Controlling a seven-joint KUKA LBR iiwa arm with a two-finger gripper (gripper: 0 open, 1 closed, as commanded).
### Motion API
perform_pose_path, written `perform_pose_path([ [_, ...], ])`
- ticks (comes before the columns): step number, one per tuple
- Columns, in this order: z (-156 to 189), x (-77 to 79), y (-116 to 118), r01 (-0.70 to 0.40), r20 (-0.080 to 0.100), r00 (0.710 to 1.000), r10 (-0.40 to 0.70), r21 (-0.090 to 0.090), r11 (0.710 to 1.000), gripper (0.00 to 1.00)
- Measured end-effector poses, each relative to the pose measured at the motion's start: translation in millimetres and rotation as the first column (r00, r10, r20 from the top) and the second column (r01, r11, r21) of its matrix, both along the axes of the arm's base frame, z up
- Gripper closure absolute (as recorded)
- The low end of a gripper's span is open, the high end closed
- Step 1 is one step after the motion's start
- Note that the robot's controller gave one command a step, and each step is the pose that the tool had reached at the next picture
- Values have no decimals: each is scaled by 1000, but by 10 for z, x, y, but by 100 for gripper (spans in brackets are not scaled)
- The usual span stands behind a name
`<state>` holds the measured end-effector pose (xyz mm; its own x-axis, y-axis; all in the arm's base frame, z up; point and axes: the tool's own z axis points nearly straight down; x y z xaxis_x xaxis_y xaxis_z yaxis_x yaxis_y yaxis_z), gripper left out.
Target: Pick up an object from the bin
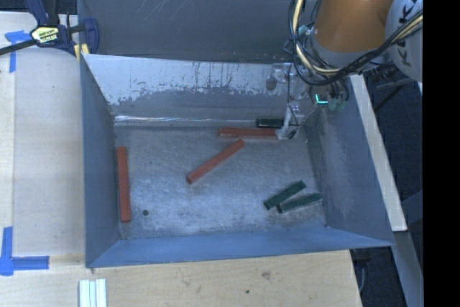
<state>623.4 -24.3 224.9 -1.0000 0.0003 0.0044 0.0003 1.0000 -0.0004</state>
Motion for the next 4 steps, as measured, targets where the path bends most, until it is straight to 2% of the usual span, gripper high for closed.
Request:
perform_pose_path([
  [1,-1576,-37,-198,139,4,990,-139,1,990,0],
  [2,-1495,6,-196,137,17,990,-137,2,991,100],
  [3,16,28,-160,86,18,996,-86,0,996,100],
  [4,-40,9,-158,85,9,996,-85,0,996,0],
])
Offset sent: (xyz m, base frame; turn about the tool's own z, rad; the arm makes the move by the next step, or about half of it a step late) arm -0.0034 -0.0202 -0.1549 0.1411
